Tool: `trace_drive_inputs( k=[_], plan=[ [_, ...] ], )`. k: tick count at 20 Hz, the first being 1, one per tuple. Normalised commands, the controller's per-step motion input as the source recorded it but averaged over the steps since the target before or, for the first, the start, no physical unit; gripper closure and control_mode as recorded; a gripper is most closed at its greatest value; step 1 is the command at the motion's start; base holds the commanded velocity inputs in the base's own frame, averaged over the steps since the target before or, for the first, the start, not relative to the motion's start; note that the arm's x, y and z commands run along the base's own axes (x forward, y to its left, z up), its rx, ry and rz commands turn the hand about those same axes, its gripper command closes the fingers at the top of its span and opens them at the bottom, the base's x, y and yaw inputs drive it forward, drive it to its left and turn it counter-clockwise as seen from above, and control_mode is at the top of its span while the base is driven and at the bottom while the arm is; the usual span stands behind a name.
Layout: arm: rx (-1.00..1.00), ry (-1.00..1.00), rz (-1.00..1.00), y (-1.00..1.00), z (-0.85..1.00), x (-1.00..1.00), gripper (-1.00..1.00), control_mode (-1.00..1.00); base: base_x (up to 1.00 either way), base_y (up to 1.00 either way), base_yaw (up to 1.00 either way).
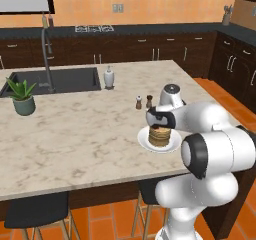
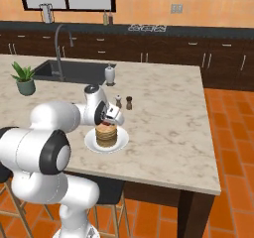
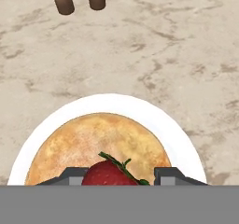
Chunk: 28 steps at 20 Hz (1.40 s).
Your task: Take the strawberry from the fridge and place it on top of the pancake, located on the dining counter.
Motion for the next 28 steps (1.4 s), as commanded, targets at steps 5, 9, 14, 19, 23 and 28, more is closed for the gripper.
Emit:
trace_drive_inputs(
  k=[5,9,14,19,23,28],
  plan=[
    [0.00,0.00,0.00,0.00,-0.18,0.00,1.00,-1.00,0.00,0.00,0.00],
    [0.00,0.00,0.00,0.00,-0.15,-0.03,-1.00,-1.00,0.00,0.00,0.00],
    [0.00,0.00,0.00,0.00,-0.04,0.00,-1.00,-1.00,0.00,0.00,0.00],
    [0.00,0.00,-0.09,0.02,0.05,0.00,-1.00,-1.00,0.00,0.00,0.00],
    [-0.02,0.00,-0.08,0.21,0.29,-0.03,-1.00,-1.00,0.00,0.00,0.00],
    [-0.06,0.00,-0.02,0.68,0.53,-0.22,-1.00,-1.00,0.00,0.00,0.00]
  ],
)
